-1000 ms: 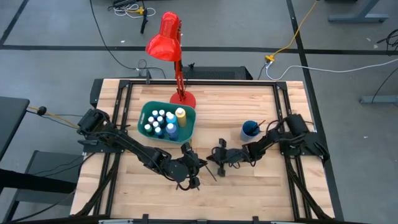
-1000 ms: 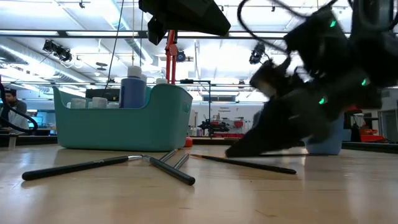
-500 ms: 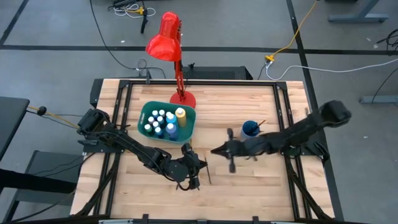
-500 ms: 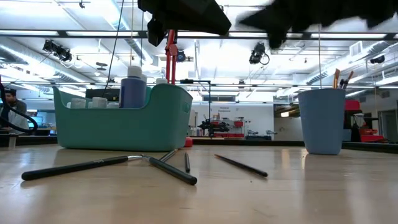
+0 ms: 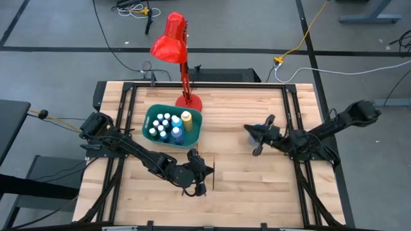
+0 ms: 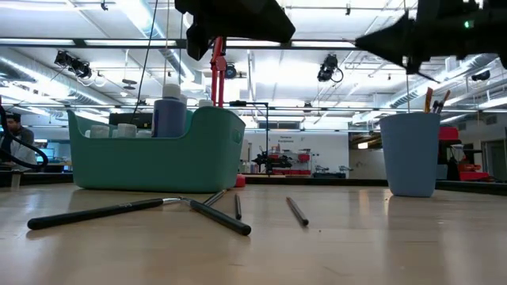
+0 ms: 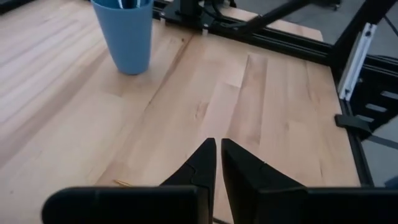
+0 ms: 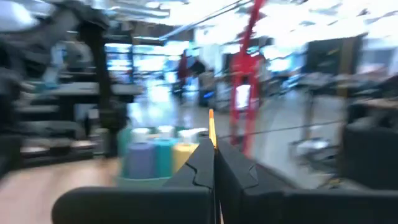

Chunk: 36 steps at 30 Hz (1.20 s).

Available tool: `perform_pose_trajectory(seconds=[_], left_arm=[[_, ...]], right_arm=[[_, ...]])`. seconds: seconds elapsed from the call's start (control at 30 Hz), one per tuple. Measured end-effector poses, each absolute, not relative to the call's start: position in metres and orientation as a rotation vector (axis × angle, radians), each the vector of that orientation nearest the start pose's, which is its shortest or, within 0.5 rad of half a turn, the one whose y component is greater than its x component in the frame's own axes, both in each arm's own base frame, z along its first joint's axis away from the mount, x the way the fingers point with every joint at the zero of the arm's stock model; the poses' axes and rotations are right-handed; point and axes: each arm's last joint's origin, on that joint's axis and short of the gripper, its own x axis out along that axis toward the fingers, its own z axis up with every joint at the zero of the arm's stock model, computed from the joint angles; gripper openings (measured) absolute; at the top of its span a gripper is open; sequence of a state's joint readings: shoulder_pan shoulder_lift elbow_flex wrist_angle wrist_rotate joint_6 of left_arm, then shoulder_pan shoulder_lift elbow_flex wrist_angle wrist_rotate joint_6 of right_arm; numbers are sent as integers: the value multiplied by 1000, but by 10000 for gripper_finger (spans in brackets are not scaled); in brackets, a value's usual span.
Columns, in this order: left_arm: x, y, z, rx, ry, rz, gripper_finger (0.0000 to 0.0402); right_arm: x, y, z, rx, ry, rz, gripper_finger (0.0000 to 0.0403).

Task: Pick & Place Paint Supplies
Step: Put the black gold paint brush into the blue cup

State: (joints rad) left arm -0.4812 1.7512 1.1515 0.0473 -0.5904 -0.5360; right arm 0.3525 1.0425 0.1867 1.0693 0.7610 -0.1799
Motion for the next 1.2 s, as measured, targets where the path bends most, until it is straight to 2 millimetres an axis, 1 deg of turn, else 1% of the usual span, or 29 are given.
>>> perform_pose_trajectory(seconds=[0.07,0.2,0.33,0.53,0.6,0.73,0.83,0.93,1.1,1.2], left_arm=[[346,-162,228,-241,415,233,32],[347,-163,230,-212,397,228,32],[348,-163,232,-178,375,215,32],[349,-164,234,-122,365,199,32],[349,-163,234,-109,365,197,32],[351,-161,235,-95,348,217,32],[355,-153,239,-110,301,276,32],[362,-143,245,-154,232,309,32],[374,-123,265,-273,38,344,32],[379,-108,272,-275,-26,340,32]], right_arm=[[170,40,198,-102,-148,-466,5],[167,34,193,-155,-167,-469,5],[169,28,193,-193,-173,-459,5],[178,16,184,-230,-137,-432,5],[179,14,186,-247,-167,-414,5],[176,15,199,-267,-320,-378,5],[174,17,206,-258,-410,-315,5],[173,20,207,-251,-449,-216,5],[173,24,208,-204,-494,-56,5],[172,26,212,-185,-527,25,6]])
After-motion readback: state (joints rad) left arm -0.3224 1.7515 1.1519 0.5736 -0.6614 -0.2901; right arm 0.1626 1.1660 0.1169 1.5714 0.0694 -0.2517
